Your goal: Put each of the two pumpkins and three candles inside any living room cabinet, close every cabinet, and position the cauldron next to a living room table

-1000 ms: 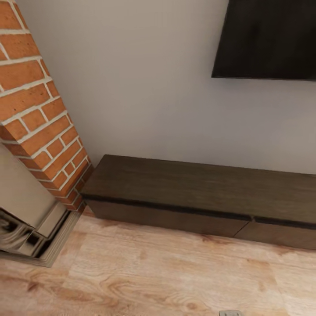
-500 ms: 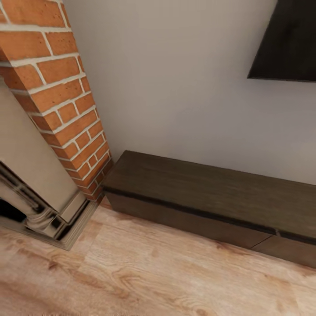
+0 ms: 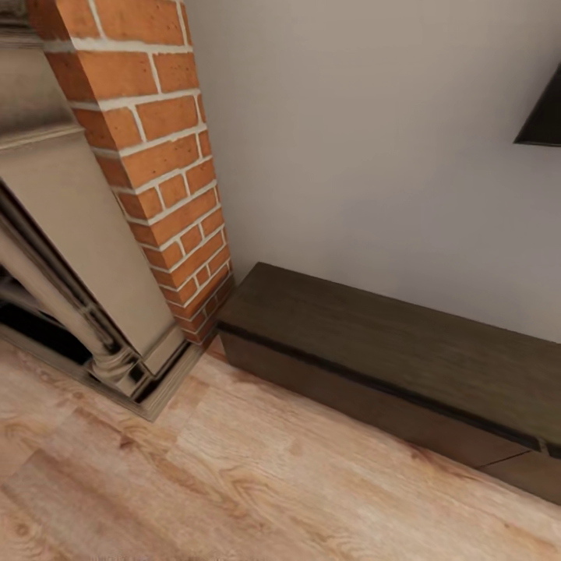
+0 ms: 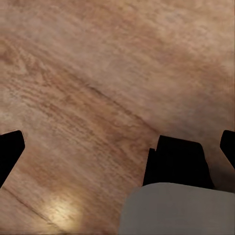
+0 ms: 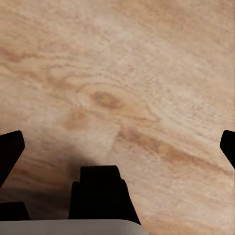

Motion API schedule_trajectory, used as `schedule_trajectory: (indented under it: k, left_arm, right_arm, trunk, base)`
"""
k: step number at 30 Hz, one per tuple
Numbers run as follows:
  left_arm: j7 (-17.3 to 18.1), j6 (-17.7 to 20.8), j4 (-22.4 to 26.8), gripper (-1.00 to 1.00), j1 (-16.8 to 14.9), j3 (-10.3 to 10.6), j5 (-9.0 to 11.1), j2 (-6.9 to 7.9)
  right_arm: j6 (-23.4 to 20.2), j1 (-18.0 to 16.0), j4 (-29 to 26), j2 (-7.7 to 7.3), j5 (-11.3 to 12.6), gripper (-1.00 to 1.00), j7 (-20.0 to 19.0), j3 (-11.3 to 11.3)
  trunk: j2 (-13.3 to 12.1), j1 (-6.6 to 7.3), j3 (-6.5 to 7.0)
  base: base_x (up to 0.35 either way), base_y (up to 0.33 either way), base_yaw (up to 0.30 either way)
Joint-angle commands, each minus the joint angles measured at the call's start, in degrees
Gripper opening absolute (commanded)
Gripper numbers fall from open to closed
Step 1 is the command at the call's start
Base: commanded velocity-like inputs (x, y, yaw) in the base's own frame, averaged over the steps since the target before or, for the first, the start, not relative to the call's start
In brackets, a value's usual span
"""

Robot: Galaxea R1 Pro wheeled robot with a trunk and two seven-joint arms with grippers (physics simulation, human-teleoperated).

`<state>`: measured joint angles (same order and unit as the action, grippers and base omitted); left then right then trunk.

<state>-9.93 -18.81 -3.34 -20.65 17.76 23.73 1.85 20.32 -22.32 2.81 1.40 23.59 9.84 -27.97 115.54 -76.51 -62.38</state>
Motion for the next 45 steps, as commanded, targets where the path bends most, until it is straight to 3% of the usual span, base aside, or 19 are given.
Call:
schedule_trajectory:
  k: [1, 45]
  left_arm:
    - [0.0, 0.0, 0.0, 1.00, 0.0, 0.0, 0.0, 0.00]
    - [0.0, 0.0, 0.0, 1.00, 0.0, 0.0, 0.0, 0.00]
  right_arm:
    - [0.0, 0.0, 0.0, 0.00, 0.0, 1.00, 0.0, 0.0]
    - [0.1, 0.4, 0.0, 0.18, 0.0, 1.00, 0.0, 0.0]
  trunk:
    - [0.0, 0.00, -0.03]
    - [0.0, 0.00, -1.14]
  base:
    - [0.000, 0.000, 0.286]
    - [0.000, 0.000, 0.286]
